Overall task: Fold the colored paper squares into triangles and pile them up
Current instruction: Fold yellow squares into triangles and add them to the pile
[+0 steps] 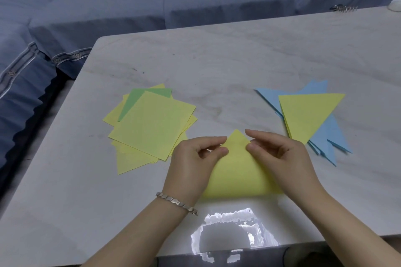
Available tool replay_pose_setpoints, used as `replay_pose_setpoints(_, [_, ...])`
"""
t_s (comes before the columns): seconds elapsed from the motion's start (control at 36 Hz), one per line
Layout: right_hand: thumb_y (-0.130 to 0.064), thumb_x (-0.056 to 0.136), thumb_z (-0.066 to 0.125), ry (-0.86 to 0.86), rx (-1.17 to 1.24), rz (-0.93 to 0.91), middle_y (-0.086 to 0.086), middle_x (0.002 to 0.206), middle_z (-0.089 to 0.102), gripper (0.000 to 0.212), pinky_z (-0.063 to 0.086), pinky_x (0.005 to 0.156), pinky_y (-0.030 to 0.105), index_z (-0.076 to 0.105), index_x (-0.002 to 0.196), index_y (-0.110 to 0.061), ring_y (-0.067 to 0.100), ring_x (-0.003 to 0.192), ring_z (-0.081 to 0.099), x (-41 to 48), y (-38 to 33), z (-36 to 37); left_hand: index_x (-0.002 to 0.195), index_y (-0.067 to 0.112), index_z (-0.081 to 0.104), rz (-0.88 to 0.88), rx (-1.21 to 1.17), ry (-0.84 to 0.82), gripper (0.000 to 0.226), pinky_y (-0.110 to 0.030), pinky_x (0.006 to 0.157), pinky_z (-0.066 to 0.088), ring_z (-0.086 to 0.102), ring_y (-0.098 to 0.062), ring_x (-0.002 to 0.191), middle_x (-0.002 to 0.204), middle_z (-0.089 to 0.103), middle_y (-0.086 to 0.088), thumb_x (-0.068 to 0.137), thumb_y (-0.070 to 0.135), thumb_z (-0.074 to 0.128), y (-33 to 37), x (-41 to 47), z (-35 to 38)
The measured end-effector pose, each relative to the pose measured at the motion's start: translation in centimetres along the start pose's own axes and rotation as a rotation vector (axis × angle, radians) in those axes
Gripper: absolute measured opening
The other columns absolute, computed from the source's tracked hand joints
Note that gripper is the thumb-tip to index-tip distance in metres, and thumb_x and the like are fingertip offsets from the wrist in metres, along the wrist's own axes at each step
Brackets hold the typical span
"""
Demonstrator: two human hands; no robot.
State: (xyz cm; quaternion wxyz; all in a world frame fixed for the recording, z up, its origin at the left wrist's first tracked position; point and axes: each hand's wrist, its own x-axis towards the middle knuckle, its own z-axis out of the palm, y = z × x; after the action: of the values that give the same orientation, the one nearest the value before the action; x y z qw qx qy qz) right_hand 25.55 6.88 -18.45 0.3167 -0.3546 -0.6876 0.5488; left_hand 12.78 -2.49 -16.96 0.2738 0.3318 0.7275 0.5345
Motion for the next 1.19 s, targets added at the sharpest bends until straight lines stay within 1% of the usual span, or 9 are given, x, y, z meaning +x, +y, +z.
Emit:
replay_pose_setpoints(0.08, [-0.003,0.079,0.069,-0.012,-0.023,-0.004,-0.019,0.082,0.069,0.031,0.042,0.066,0.004,0.069,0.079,-0.034,-0.006,0.064,0.058,0.0,-0.1,0.0,0.074,0.034,0.069,0.002,0.002,-0.016,0.027,-0.001,0.060,0.038,0.054,0.004,0.060,0.058,0.063,0.028,0.077,0.007,0.070,0.0,0.0,-0.1])
replay_pose_setpoints(0.22, [-0.002,0.079,0.068,-0.049,-0.007,0.006,-0.026,0.071,0.068,0.028,0.041,0.065,0.003,0.069,0.078,-0.030,-0.010,0.068,0.060,0.1,-0.2,-0.1,0.074,0.031,0.070,-0.008,-0.019,-0.035,0.027,0.000,0.061,0.038,0.058,0.014,0.064,0.061,0.063,0.029,0.079,0.005,0.068,-0.2,-0.2,-0.1])
replay_pose_setpoints(0.36, [-0.001,0.079,0.068,-0.054,0.024,0.017,-0.017,0.067,0.067,0.030,0.042,0.064,0.005,0.068,0.082,-0.031,0.000,0.062,0.057,0.3,0.1,-0.1,0.071,0.031,0.070,-0.017,-0.086,-0.037,0.031,-0.001,0.061,0.040,0.060,0.012,0.065,0.061,0.065,0.027,0.078,0.000,0.067,-0.4,-0.2,0.0])
replay_pose_setpoints(0.56, [-0.005,0.081,0.067,-0.104,-0.053,-0.013,-0.032,0.078,0.066,0.029,0.040,0.068,0.002,0.068,0.081,-0.034,-0.013,0.077,0.060,0.7,0.0,-0.4,0.073,0.028,0.070,-0.043,-0.116,-0.026,0.029,-0.001,0.061,0.040,0.060,0.013,0.065,0.061,0.065,0.027,0.078,0.000,0.067,-0.6,0.0,0.1])
replay_pose_setpoints(0.69, [-0.010,0.083,0.066,-0.120,-0.123,-0.054,-0.016,0.087,0.069,0.027,0.041,0.072,0.007,0.069,0.085,-0.037,0.000,0.083,0.061,1.0,0.2,-0.5,0.079,0.021,0.072,-0.059,-0.126,-0.019,0.022,-0.001,0.060,0.041,0.060,0.013,0.063,0.068,0.065,0.022,0.078,0.000,0.067,-0.6,0.1,0.2])
replay_pose_setpoints(0.83, [-0.010,0.081,0.068,-0.163,-0.201,-0.065,-0.019,0.075,0.068,0.025,0.039,0.067,0.006,0.070,0.085,-0.035,-0.004,0.075,0.059,2.2,0.3,-0.6,0.088,0.020,0.070,-0.096,-0.055,-0.027,0.021,-0.002,0.060,0.042,0.056,0.011,0.056,0.064,0.063,0.016,0.076,0.003,0.071,-0.6,1.3,0.5])
replay_pose_setpoints(1.03, [-0.014,0.082,0.068,-0.269,-0.450,-0.075,-0.013,0.077,0.064,0.020,0.038,0.070,0.005,0.071,0.101,-0.020,0.001,0.076,0.058,6.1,0.0,-0.2,0.090,0.013,0.067,-0.094,0.162,-0.124,0.021,-0.018,0.059,0.043,0.046,0.004,0.043,0.054,0.049,0.007,0.071,0.006,0.074,-1.0,5.7,1.3])
replay_pose_setpoints(1.14, [-0.013,0.084,0.065,-0.233,-0.747,-0.275,0.004,0.102,0.065,0.024,0.038,0.088,0.026,0.069,0.107,-0.013,0.022,0.103,0.055,7.4,2.2,0.7,0.092,0.010,0.068,-0.147,0.220,-0.052,0.022,-0.021,0.062,0.043,0.051,-0.008,0.056,0.060,0.052,0.005,0.071,0.005,0.073,-2.5,7.9,1.9])
replay_pose_setpoints(1.19, [-0.014,0.083,0.060,-0.255,-0.848,-0.415,0.010,0.104,0.065,0.019,0.044,0.086,0.039,0.072,0.098,-0.010,0.032,0.102,0.057,6.9,3.6,1.5,0.089,0.013,0.066,-0.162,0.256,-0.013,0.021,-0.021,0.063,0.041,0.051,-0.012,0.062,0.063,0.052,0.006,0.071,0.005,0.073,-3.4,8.7,2.0])
